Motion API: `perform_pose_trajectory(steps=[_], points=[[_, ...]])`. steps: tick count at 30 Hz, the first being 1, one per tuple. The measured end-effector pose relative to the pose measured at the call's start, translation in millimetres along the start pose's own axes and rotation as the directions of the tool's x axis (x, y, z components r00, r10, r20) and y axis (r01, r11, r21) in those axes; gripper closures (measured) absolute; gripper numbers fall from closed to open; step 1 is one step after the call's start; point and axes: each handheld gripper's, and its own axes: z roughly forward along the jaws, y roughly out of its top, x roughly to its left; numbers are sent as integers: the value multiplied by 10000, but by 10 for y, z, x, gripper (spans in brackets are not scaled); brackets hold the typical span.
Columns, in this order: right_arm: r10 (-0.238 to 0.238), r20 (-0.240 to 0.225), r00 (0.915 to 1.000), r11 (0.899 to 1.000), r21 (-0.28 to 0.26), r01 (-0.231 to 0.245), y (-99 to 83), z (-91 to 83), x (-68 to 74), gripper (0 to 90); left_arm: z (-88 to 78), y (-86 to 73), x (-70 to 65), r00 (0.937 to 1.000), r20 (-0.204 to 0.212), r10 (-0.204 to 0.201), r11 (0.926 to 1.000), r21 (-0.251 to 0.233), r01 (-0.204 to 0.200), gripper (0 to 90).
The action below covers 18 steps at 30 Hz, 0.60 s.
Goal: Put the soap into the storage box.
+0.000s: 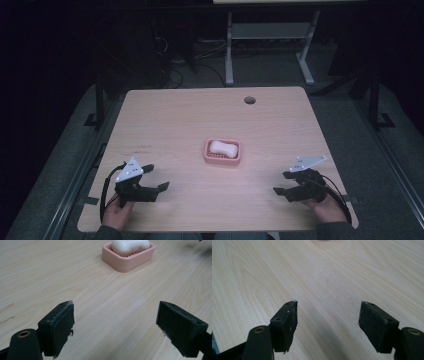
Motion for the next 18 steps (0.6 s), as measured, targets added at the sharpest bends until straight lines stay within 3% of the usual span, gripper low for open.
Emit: perform_pose_trajectory(steps=[18], points=[[151, 96, 9998, 9997, -173, -149, -92, 1, 47, 306, -5, 5, 2, 10000, 32, -41, 10000, -44, 42, 144]])
